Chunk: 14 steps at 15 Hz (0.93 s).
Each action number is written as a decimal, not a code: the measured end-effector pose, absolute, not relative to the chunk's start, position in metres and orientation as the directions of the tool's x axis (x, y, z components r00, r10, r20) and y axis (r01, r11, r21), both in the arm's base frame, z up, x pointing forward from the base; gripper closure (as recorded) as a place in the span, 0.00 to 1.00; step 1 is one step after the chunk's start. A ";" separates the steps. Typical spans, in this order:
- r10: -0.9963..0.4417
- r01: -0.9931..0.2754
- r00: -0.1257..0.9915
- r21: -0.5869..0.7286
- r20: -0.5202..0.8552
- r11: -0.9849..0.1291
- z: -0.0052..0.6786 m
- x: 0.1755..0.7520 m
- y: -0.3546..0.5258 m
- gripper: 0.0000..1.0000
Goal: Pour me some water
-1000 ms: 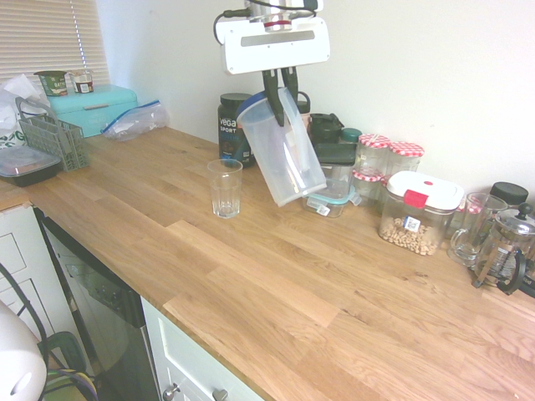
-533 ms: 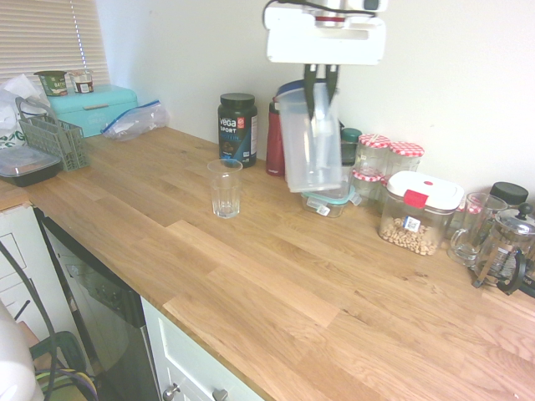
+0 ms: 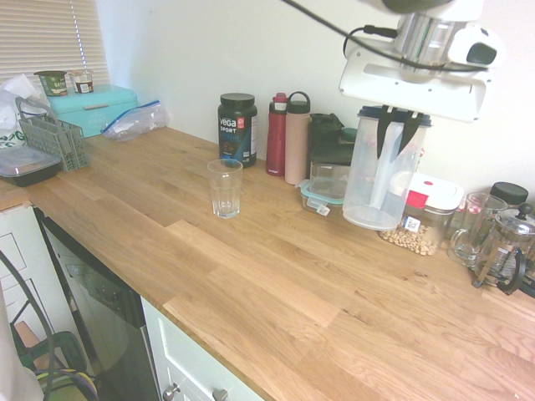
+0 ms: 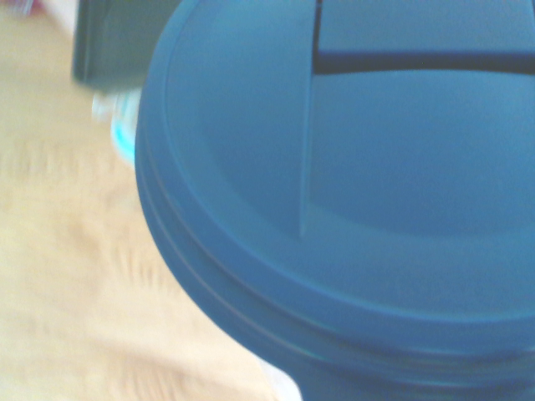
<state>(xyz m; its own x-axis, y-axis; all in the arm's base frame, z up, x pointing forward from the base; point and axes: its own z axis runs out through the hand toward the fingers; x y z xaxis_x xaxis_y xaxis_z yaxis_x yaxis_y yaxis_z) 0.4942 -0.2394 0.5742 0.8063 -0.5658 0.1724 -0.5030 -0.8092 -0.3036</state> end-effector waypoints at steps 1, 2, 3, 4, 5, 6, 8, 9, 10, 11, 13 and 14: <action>-0.595 -0.519 0.780 -0.331 0.194 -0.788 0.575 0.484 -0.240 1.00; -0.615 -0.529 0.758 -0.348 0.217 -0.774 0.576 0.471 -0.242 1.00; -0.625 -0.536 0.748 -0.350 0.226 -0.768 0.575 0.456 -0.245 1.00; -0.626 -0.544 0.748 -0.337 0.222 -0.769 0.571 0.441 -0.247 1.00; -0.622 -0.547 0.753 -0.319 0.217 -0.774 0.565 0.430 -0.247 1.00; -0.619 -0.549 0.757 -0.309 0.209 -0.777 0.559 0.423 -0.245 1.00; -0.619 -0.551 0.757 -0.305 0.209 -0.777 0.546 0.421 -0.241 1.00; -0.623 -0.553 0.751 -0.307 0.219 -0.775 0.538 0.422 -0.239 1.00; -0.626 -0.555 0.746 -0.307 0.229 -0.773 0.528 0.423 -0.237 1.00; -0.628 -0.557 0.742 -0.305 0.235 -0.773 0.518 0.423 -0.234 1.00; -0.629 -0.560 0.741 -0.300 0.237 -0.772 0.501 0.423 -0.229 1.00; -0.629 -0.561 0.740 -0.298 0.237 -0.772 0.495 0.421 -0.227 1.00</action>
<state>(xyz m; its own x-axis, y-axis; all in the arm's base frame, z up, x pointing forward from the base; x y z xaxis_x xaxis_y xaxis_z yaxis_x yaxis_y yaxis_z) 0.4215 -0.2270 0.4949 0.7400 -0.6295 0.2370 -0.5612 -0.7721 -0.2983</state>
